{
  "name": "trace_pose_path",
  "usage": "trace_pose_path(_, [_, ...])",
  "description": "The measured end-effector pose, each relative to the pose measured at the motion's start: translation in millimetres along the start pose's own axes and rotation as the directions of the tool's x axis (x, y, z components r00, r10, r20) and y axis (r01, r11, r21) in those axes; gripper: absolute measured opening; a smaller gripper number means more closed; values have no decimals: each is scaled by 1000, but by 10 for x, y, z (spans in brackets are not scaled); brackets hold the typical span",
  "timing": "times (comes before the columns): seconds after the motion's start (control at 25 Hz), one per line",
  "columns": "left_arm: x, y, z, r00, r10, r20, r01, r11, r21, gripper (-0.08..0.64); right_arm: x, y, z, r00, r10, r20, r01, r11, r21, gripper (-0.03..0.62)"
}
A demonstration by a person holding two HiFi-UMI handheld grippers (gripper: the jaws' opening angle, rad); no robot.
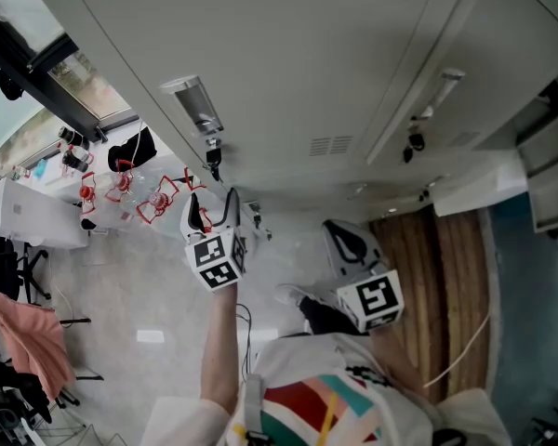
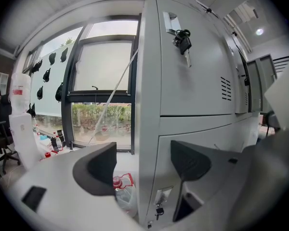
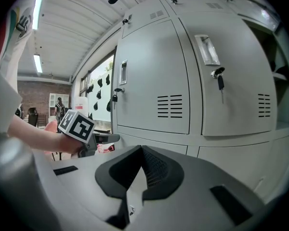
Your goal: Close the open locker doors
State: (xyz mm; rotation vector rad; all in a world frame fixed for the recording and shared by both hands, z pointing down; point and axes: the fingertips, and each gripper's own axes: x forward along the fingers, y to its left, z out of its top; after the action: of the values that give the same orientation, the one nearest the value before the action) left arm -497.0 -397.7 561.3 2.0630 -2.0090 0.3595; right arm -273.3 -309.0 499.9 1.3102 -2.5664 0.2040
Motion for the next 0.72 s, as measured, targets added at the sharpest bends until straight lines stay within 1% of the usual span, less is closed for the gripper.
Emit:
trace_pose_path(0.28, [-136,-126,128,999,-9,32,8,1000,19,333,-182,-66,10,999,-29,35,28,999,17,5])
trace_pose_path(0.48, [-262,-259,240,998,-29,58,27,999,34,333,-357,-58,27,999,-37,34,37,999,2,6])
trace_pose_path(0.72, [-608,-517,465,989,-73,128,69,997,39,333,-618,-82,24,996,-72,59,72,997,6,5])
